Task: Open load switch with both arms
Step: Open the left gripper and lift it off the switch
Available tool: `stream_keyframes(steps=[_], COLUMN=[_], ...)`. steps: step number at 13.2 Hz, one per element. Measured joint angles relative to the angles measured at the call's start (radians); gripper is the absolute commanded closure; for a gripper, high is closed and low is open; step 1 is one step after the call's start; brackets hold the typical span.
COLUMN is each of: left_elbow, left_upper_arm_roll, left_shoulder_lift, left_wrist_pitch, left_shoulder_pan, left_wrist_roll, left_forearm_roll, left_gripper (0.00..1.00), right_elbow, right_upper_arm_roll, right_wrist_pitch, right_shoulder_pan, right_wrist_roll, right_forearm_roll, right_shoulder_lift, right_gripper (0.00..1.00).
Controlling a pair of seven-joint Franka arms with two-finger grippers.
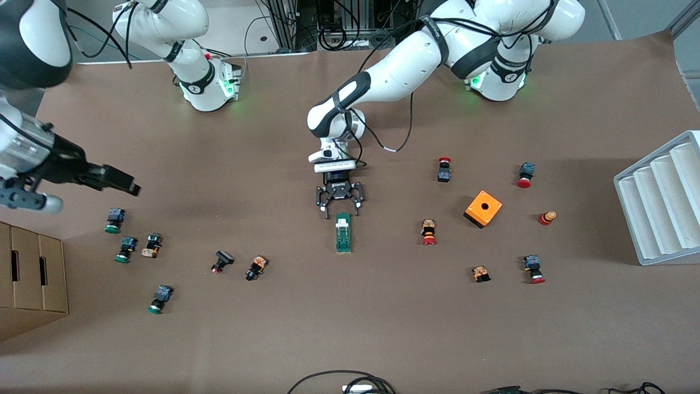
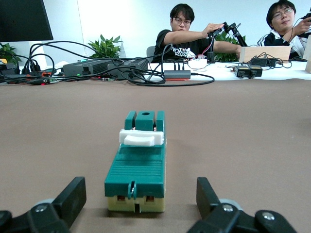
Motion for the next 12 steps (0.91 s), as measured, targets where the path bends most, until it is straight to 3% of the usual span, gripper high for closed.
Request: stream_keyframes(steps=[4,7,12], left_elbow=[0.028,0.031,0.031], left_upper_arm_roll=[-0.015,-0.031,-0.045], left_shoulder_lift=[-0.021,-0.055,-0.145], left_wrist_pitch=[0.006,0.011,0.031], left_shoulder_pan=[0.0,0.0,0.0], left_wrist_roll=[0.053,0.087,0.258], left_forearm_roll=[-0.051,-0.083,-0.238], left_gripper=[0.0,0.0,0.0], right_elbow=[-0.042,-0.041,-0.015], right_upper_arm_roll=[-0.117,-0.114,-0.107], right_wrist_pitch=[0.076,0.107,0.11], right_shoulder_pan=[-0.003,0.001,0.012], right_wrist_roll=[-0.319,-0.34,-0.34], right_forearm_roll=[-0.012,-0.014,-0.103], right_shoulder_lift=[-0.012,0.016,0.03], right_gripper=[0.0,0.0,0.0])
